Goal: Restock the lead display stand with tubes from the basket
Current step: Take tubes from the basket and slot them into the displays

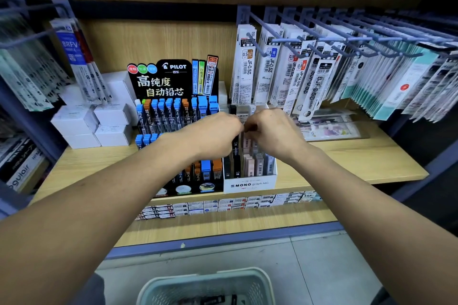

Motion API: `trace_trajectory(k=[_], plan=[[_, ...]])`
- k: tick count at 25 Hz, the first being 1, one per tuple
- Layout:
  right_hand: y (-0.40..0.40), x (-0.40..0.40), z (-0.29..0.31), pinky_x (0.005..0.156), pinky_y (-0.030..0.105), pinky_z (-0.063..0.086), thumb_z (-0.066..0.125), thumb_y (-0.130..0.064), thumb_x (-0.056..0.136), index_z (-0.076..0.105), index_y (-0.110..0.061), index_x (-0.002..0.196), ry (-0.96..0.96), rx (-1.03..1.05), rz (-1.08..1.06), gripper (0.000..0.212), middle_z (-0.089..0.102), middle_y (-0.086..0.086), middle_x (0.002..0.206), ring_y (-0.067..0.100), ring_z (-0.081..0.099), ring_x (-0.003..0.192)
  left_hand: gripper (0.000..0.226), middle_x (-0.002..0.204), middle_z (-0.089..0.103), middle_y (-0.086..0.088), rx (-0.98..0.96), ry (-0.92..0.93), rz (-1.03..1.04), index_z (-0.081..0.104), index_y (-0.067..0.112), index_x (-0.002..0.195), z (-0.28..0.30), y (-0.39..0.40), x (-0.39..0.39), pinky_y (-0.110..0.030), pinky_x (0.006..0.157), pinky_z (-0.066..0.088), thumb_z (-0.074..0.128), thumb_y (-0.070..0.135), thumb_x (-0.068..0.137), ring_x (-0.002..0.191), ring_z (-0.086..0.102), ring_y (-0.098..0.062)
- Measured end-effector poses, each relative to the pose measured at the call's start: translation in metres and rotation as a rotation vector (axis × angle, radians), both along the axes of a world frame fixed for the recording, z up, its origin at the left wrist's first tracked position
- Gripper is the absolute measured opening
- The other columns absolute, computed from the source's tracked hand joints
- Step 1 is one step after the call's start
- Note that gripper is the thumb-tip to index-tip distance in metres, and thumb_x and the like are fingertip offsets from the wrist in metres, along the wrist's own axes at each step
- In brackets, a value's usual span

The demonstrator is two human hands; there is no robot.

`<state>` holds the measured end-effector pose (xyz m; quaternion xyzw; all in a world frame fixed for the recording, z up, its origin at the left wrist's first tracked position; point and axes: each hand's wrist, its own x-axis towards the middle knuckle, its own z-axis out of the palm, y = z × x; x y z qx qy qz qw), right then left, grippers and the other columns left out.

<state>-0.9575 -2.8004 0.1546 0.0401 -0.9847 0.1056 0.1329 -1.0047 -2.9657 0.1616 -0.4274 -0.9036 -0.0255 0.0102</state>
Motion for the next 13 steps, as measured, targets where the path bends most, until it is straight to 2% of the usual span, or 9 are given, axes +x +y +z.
trace_trajectory(k=[6,10,13], plan=[[-0.004,0.002,0.003,0.069,0.028,0.037,0.066,-0.019,0.09,0.075,-0.029,0.105,0.01,0.1,-0.032,0.02,0.072,0.006,0.103,0.032,0.065,0.099,0.051,0.122,0.062,-0.005,0.037,0.028,-0.016,0.066,0.008,0.117,0.006,-0.004,0.006,-0.039,0.095,0.053,0.039,-0.01,0.077,0.112,0.058,-0.022],[-0.003,0.004,0.007,0.075,0.032,0.047,0.066,-0.022,0.089,0.075,-0.028,0.103,0.01,0.087,-0.026,0.018,0.073,0.005,0.1,0.03,0.065,0.098,0.056,0.127,0.062,-0.006,0.087,0.036,-0.005,0.065,0.008,0.123,0.017,-0.012,0.012,-0.041,0.1,0.05,0.04,-0.013,0.078,0.118,0.056,-0.024],[-0.005,0.01,0.009,0.081,0.034,0.051,0.064,-0.017,0.088,0.076,-0.027,0.1,0.004,0.021,-0.042,0.02,0.075,0.002,0.101,0.028,0.066,0.097,0.055,0.13,0.062,-0.006,0.107,0.028,0.017,0.064,0.006,0.127,0.027,-0.022,0.025,-0.04,0.104,0.047,0.041,-0.013,0.081,0.122,0.055,-0.023]])
